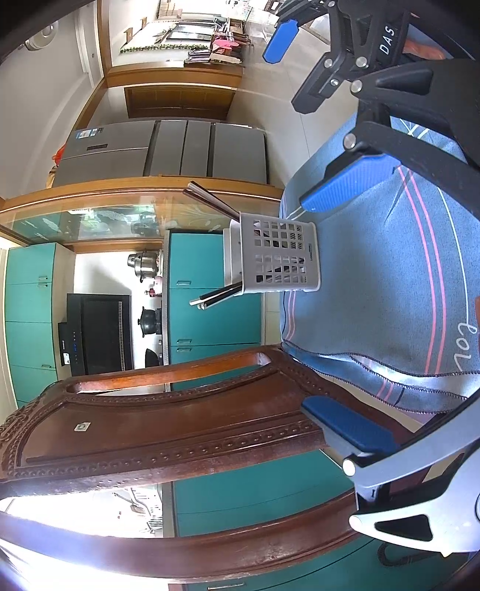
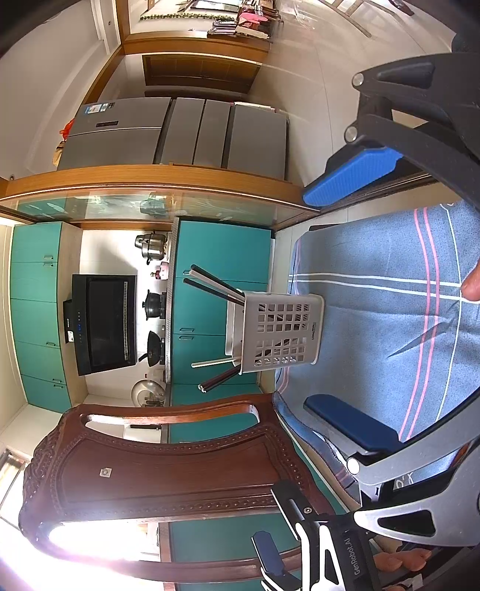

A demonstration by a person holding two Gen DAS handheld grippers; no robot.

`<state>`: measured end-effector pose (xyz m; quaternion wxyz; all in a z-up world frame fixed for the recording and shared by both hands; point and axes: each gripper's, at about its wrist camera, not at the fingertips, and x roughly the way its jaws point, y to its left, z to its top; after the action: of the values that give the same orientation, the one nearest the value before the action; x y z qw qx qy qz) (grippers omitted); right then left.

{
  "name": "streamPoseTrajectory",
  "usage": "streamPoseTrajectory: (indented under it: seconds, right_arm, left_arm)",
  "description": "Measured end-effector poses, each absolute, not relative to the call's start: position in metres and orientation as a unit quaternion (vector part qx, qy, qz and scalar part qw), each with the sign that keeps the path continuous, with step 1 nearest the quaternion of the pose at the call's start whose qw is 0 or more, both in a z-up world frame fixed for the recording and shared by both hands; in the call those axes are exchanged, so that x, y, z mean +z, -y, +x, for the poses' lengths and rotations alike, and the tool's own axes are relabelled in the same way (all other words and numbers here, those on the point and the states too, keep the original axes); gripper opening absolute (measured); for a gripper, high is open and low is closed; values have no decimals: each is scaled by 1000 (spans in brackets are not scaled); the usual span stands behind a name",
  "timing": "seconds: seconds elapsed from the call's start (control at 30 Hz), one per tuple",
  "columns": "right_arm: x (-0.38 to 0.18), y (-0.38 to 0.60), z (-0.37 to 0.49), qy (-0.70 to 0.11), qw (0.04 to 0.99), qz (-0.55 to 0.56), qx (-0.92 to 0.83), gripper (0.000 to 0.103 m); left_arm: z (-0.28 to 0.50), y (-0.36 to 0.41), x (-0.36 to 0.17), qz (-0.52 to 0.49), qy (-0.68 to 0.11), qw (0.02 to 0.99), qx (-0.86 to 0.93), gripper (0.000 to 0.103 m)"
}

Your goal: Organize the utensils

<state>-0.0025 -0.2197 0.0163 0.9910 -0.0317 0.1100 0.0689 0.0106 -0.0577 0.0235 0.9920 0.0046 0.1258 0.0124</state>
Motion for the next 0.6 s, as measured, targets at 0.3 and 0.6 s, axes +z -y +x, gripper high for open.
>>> streamPoseTrajectory:
  seconds: [0.3,0.6]
  right_arm:
    - [16,220,-2,-110,991,-32,69,100]
    - [15,222,-3,-111,991,-33,70,100]
  left_arm:
    - [10,59,23,6,-125,992,13,99]
    - [10,59,24,6,-125,992,13,99]
